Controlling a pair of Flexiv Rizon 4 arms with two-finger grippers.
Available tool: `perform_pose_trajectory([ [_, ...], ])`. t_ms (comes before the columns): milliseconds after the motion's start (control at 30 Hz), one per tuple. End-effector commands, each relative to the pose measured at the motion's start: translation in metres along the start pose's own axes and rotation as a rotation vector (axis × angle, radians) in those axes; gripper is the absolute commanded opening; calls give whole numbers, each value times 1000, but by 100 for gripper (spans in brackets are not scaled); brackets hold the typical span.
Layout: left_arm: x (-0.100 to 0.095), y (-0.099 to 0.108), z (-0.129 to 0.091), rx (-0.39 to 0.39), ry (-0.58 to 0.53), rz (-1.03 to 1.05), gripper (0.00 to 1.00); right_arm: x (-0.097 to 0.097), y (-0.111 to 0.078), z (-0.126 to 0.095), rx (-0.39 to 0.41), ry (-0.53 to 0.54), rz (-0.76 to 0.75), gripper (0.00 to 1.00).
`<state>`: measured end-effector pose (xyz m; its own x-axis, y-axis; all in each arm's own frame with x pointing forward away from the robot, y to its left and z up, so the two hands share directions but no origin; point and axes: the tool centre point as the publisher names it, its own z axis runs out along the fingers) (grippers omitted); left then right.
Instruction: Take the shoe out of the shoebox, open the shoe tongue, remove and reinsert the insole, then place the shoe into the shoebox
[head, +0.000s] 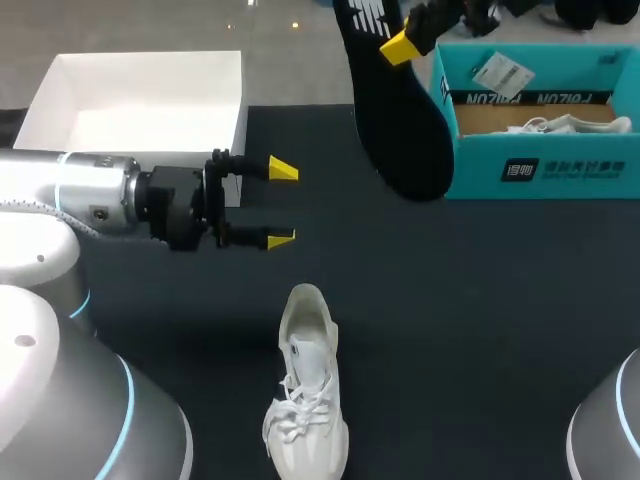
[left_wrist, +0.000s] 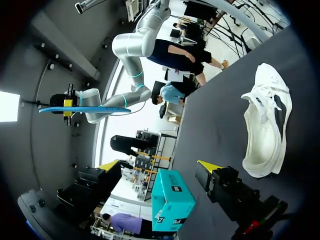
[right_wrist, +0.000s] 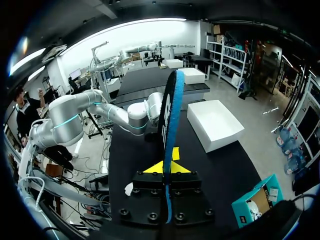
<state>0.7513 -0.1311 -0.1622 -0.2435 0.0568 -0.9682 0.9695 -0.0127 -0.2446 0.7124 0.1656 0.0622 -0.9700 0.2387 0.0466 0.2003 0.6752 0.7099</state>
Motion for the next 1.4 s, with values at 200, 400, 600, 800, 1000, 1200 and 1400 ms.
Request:
perform_pose_trajectory([
  [200, -16, 4, 27, 78, -62, 43, 100, -1, 1, 1, 3, 2, 1, 0],
  [400, -16, 4, 27, 78, -62, 43, 100, -1, 1, 1, 3, 2, 1, 0],
  [600, -16, 4, 27, 78, -62, 43, 100, -1, 1, 1, 3, 2, 1, 0],
  [800, -16, 4, 27, 78, -62, 43, 100, -1, 1, 1, 3, 2, 1, 0],
  [1000, -16, 4, 27, 78, -62, 43, 100, -1, 1, 1, 3, 2, 1, 0],
  [1200, -16, 4, 27, 78, -62, 43, 100, -1, 1, 1, 3, 2, 1, 0],
  [1400, -16, 4, 27, 78, -62, 43, 100, -2, -3, 2, -7, 16, 10, 0],
])
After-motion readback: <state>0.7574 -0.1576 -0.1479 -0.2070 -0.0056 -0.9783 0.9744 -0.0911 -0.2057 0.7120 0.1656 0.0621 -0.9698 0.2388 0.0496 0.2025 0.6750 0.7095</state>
